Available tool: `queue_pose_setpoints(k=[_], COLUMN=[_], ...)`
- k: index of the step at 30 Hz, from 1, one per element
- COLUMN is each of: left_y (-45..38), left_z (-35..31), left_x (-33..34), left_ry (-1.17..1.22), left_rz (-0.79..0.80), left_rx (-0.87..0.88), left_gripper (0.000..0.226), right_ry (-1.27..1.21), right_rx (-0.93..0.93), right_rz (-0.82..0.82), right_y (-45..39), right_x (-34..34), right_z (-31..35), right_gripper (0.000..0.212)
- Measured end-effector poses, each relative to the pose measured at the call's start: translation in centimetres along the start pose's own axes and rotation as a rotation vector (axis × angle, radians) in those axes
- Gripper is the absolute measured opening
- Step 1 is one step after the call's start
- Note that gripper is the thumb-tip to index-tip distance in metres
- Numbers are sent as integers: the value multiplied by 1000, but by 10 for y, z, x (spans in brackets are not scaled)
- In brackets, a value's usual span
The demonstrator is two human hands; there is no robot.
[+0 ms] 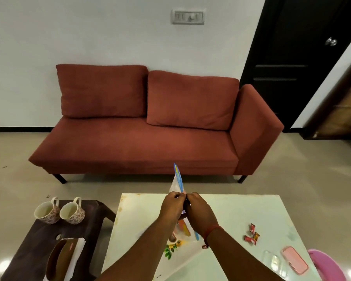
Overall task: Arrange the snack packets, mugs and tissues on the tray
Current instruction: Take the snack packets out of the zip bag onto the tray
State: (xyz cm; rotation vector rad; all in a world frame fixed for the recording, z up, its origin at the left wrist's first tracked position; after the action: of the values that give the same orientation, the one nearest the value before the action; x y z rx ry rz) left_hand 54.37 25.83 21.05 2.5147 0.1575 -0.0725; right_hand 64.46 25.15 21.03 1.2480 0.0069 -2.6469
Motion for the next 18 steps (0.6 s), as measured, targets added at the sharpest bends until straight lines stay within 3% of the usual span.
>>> queue_pose_setpoints(k=[8,14,18], left_y=[3,9,16], left_z=[-28,-32,-35], left_x=[25,57,72], left_ry=[-37,-113,-58], left_rz=[-120,-221,-219], left_rx=[113,185,223], left_gripper=[20,23,23], right_ry=[-41,190,179], right_rx=[-60,-134,-165], right_rz=[-71,-108,-164], right_y=[-11,-6,-5], right_x=[-39,-63,-78], right_z=[-7,-22,-29], right_gripper=[26,30,29])
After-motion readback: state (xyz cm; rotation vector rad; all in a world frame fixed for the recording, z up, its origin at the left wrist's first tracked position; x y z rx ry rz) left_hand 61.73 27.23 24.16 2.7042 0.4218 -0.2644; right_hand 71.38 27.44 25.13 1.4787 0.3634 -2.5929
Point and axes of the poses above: each hand's wrist, its own y-axis away from the middle knuckle, its own x-axis out of the palm, z = x × y, the point moved 2 cm from there along -y, towards the middle knuckle, and after that the axes turned 4 degrees about -y, right-handed, at the moved point
